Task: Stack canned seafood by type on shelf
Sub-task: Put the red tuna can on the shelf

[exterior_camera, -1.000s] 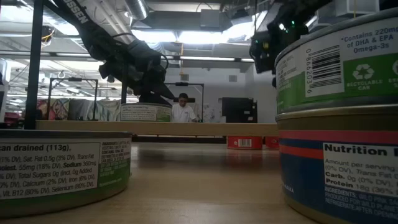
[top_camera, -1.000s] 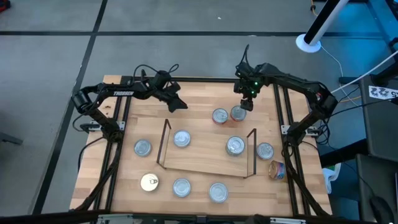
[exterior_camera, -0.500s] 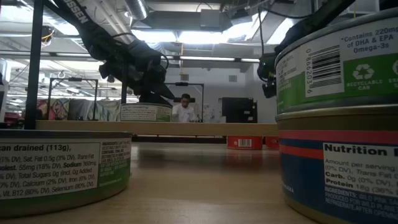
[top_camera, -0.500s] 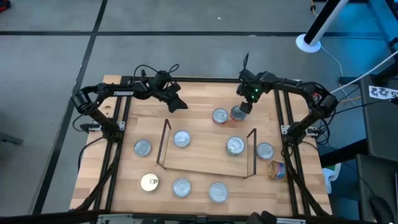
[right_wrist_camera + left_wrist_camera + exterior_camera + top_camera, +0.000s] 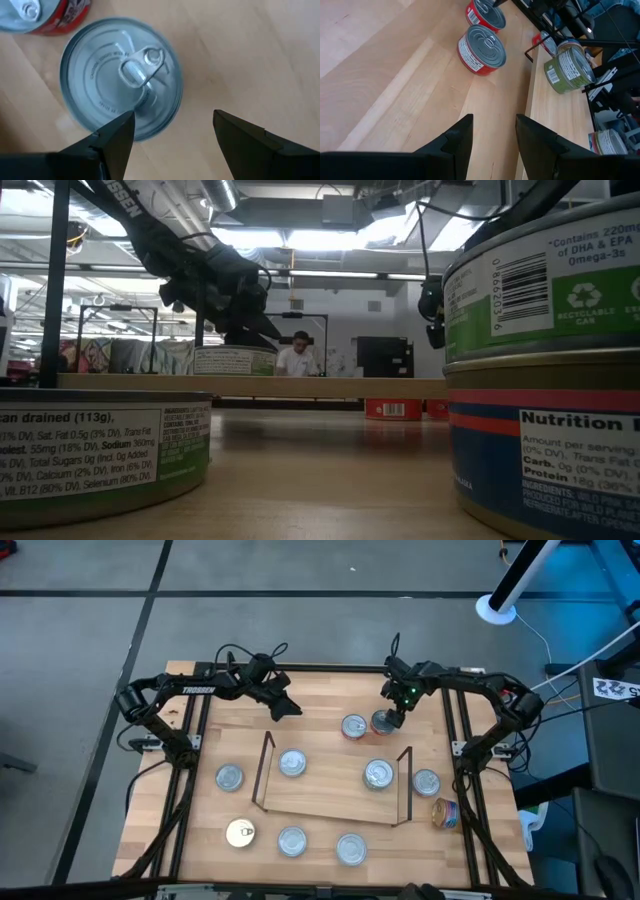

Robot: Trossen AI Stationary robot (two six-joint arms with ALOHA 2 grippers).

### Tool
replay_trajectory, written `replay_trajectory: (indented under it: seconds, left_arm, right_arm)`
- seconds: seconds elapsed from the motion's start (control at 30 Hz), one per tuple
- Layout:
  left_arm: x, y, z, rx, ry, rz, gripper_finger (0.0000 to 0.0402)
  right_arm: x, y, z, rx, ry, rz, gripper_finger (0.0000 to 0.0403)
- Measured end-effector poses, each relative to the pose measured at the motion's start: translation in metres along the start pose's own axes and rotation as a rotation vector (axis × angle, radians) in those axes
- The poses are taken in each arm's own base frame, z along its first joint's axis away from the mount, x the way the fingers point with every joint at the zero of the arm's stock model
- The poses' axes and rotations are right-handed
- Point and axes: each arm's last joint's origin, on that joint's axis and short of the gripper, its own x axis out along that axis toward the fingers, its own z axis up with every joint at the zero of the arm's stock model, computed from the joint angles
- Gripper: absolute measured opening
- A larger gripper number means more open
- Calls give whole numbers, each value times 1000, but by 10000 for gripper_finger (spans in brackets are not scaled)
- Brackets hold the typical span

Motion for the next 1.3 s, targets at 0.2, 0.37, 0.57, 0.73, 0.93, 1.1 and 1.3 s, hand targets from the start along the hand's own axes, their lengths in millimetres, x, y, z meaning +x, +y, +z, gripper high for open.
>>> replay_trajectory:
  seconds: [0.2, 0.37, 0.57, 0.73, 0.93, 1.1, 1.3]
  left_arm:
    - [0, 0, 0, 3, 0, 0, 143]
    - [0, 0, 0, 3, 0, 0, 143]
    - [0, 0, 0, 3, 0, 0, 143]
    - [0, 0, 0, 3, 0, 0, 143]
    - [0, 0, 0, 3, 0, 0, 143]
    - [0, 0, 0, 3, 0, 0, 143]
    - [0, 0, 0, 3, 0, 0, 143]
  right_arm:
    - [6, 0, -4, -1, -8, 27, 269]
    - [9, 1, -6, 2, -3, 49, 268]
    - [9, 2, -7, 2, -3, 73, 246]
    - [9, 2, -7, 2, -3, 81, 183]
    - [9, 2, -7, 2, -4, 79, 108]
    - [9, 2, -7, 2, -7, 92, 62]
    - [9, 3, -6, 2, -12, 122, 27]
